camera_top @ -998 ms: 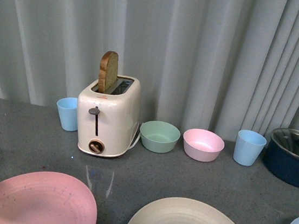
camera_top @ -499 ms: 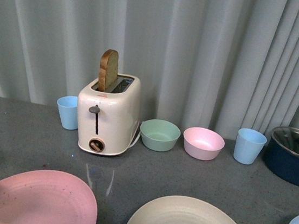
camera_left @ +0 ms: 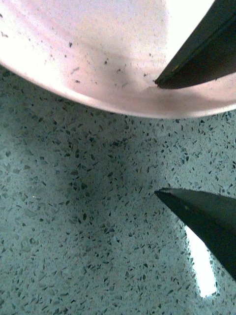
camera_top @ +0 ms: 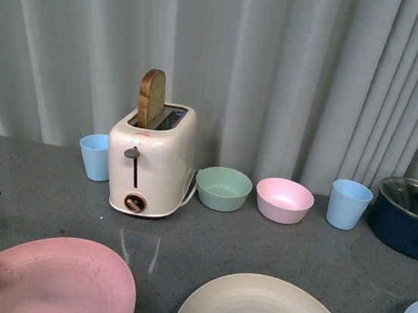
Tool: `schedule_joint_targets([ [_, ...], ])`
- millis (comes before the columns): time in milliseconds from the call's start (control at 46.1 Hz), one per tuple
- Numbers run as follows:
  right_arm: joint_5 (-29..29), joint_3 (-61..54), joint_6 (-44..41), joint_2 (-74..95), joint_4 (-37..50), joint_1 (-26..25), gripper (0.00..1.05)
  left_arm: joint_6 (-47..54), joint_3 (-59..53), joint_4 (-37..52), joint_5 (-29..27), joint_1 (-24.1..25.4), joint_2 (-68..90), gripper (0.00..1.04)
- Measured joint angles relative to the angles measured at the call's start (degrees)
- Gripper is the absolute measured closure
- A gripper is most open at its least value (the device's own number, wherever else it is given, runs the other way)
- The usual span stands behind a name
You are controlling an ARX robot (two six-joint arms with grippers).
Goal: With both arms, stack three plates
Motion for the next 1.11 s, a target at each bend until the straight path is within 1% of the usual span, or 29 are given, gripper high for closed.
schedule_joint_targets([
  [217,0.0,0.0,0.0,0.0,0.0,0.0,0.07,-0.5,-0.3,0.3,0.3,-0.3,-0.3,0.88],
  [260,0.0,0.0,0.0,0.0,0.0,0.0,0.07,-1.1,-0.3,0.3,0.9,-0.3,-0.6,0.95],
  [304,0.0,0.0,0.0,0.0,0.0,0.0,0.07,-1.6,-0.3,0.3,1.7,-0.2,-0.8,0.99],
  [564,0.0,0.0,0.0,0.0,0.0,0.0,0.07,-2.8,0.2,-2.0,3.5,0.3,-1.5,1.00],
  [672,0.0,0.0,0.0,0.0,0.0,0.0,0.07,-3.1,1.7,-4.0,4.8,0.9,-1.5,1.00],
  [911,0.0,0.0,0.0,0.0,0.0,0.0,0.07,-1.9,5.0,-8.1,4.8,2.3,-2.5,1.01],
  [1106,0.0,0.0,0.0,0.0,0.0,0.0,0.07,-0.9,9.1,-12.5,5.8,4.2,-4.4,1.01],
])
